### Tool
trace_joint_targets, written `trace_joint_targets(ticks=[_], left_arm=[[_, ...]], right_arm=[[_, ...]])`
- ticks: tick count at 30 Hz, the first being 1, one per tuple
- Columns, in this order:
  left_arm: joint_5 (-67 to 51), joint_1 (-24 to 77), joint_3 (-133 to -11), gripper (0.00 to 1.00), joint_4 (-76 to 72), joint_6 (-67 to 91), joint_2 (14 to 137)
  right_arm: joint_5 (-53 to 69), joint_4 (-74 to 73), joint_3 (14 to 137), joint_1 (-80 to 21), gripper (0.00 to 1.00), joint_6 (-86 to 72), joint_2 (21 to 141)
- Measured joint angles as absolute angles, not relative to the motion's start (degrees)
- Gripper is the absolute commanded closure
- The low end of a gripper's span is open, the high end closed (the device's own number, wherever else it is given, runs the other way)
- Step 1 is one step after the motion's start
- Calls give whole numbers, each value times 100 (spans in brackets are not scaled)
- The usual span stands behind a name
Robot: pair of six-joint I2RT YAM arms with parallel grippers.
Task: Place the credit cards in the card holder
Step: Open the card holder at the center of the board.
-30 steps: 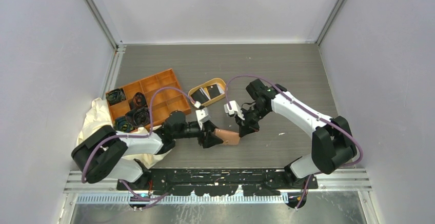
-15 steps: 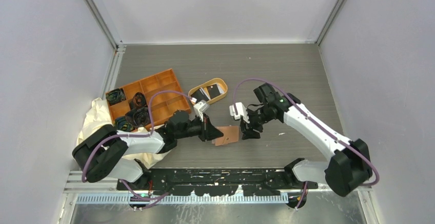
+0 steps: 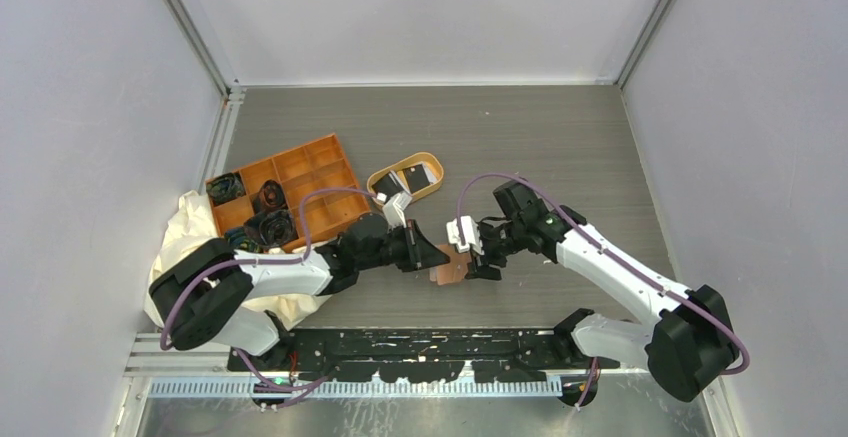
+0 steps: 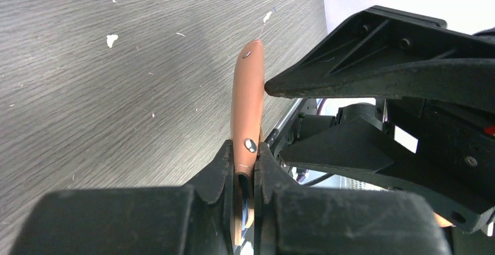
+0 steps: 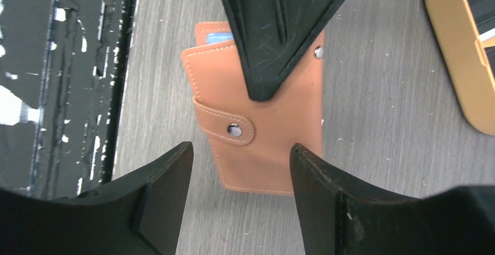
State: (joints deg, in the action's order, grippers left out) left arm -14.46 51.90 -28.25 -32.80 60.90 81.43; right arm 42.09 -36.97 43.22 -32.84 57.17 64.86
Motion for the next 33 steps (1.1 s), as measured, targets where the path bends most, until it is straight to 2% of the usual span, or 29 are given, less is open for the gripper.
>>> trace_joint_targets(ticks=[15,18,22,33], left_arm=[[-1046,5277,-2679,100,-3645,7105,8370],[-1017,5288,-2633,100,-3699,7207,8390],[-996,5277,-2596,100,-3715,7286,8390],[-1004,4836,-2206,100,-4278,7520,8433]], right_arm=[[3474,-3288,4281,-4036,65,5819,6720],[3323,-3260,4276,-4128,75,5878,6775],[3203,-3203,4276,-4185,98,5953,6790],[3245,-3612,4278,-4351,99,6257,7006]])
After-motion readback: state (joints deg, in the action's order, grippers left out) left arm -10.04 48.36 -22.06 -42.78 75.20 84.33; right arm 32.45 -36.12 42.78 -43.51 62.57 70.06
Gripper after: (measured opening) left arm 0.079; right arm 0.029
